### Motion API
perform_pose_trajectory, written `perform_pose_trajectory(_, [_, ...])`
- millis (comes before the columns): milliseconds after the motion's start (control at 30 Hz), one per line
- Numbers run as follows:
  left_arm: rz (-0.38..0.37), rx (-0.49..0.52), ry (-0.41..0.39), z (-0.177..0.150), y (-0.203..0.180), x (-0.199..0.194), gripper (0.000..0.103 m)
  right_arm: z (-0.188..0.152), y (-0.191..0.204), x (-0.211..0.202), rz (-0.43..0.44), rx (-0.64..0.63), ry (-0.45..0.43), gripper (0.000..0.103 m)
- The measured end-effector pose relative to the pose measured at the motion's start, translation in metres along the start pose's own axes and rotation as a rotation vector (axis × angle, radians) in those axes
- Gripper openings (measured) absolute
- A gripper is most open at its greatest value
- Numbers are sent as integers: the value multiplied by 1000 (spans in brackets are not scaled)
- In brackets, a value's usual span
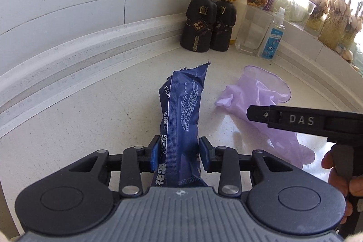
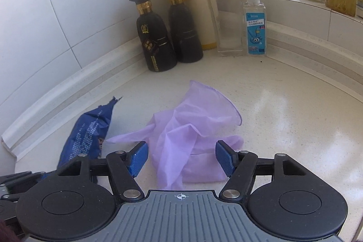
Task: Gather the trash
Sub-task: 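Grasp the purple glove with the right gripper and lift it, then carry the blue wrapper and purple glove down over the trash bin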
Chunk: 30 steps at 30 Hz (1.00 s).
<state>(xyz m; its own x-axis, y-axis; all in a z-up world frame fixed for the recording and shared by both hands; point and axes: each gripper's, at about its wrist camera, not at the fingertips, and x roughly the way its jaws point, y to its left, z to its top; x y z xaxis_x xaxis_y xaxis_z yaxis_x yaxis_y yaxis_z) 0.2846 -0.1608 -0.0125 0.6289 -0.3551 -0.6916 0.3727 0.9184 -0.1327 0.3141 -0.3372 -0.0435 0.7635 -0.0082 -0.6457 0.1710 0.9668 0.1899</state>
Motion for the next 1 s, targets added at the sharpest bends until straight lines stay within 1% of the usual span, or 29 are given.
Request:
perform_pose_trajectory(33, [4, 1, -4, 0, 0, 0, 27, -3, 2, 0, -17, -16, -22, 61])
perform_pose_trajectory(67, [7, 1, -10, -1, 0, -1, 25, -5, 4, 1, -32, -31, -33, 53])
perform_pose_trajectory(100, [9, 1, -15, -1, 0, -1, 22, -7, 6, 1, -50, -49, -42, 42])
perform_pose_trajectory(133, [12, 0, -21, 0, 0, -2, 17, -8, 7, 1, -63, -66, -45, 34])
perform_pose_trajectory(167, [19, 2, -28, 0, -1, -3, 16, -8, 8, 1, -70, -74, -43, 18])
perform_pose_trajectory(200, [29, 7, -35, 0, -2, -5, 14, -9, 7, 0, -70, -70, -42, 10])
perform_pose_trajectory(267, [50, 27, -46, 0, -5, -8, 13, -9, 7, -4, -75, -54, -48, 3])
perform_pose_trajectory(467, [72, 55, -70, -4, -8, -28, 11, -13, 15, -27, -68, -54, -70, 1])
perform_pose_trajectory(767, [72, 24, -81, -15, 0, -69, 11, -19, 45, -81, -28, -94, -88, 1])
perform_pose_trajectory(1000, [87, 18, -98, -25, 15, -106, 11, -33, 73, -122, 16, -128, -103, 1])
